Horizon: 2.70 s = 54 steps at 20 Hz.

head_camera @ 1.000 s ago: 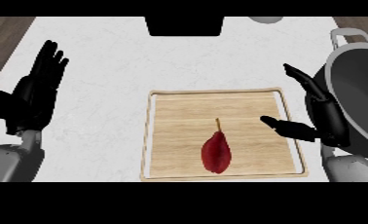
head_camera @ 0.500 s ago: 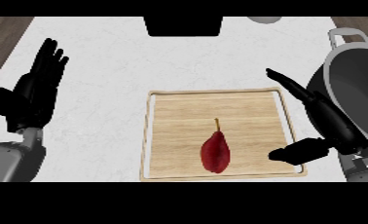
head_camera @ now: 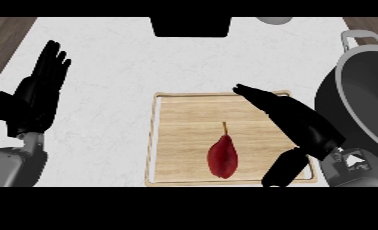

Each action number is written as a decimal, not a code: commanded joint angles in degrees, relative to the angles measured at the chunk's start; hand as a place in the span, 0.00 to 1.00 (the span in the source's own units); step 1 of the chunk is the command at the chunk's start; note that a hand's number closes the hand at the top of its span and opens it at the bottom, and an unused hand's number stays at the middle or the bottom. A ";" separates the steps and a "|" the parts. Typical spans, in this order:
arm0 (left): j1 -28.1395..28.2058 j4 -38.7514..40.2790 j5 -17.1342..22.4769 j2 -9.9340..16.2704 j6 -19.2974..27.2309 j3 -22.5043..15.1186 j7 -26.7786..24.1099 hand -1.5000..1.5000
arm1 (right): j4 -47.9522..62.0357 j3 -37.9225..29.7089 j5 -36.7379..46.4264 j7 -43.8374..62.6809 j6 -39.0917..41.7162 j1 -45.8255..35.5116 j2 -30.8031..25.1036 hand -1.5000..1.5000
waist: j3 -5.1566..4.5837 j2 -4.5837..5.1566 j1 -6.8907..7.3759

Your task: Pick the pear from the tray and place it in the pot

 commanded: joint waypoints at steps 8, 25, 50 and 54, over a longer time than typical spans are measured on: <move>1.59 -4.33 -4.12 -2.03 -2.06 2.95 3.58 0.50 | 4.49 2.62 7.54 7.72 4.83 -1.17 13.87 0.00 | 0.13 0.09 -0.24; 1.31 -1.25 -5.85 -5.59 -8.23 9.11 2.40 0.50 | 14.41 3.00 23.54 1.84 4.42 3.30 20.85 0.00 | 0.13 0.14 -0.25; 0.32 -1.92 -11.93 -10.82 -10.66 12.18 4.02 0.50 | 18.02 5.17 40.78 -13.59 2.67 10.42 24.80 1.00 | 0.13 0.07 -0.52; -0.51 -3.45 -11.32 -9.67 -10.39 12.87 7.07 0.50 | 7.13 12.25 45.17 -3.50 0.06 21.24 27.08 1.00 | 0.11 -0.14 -1.06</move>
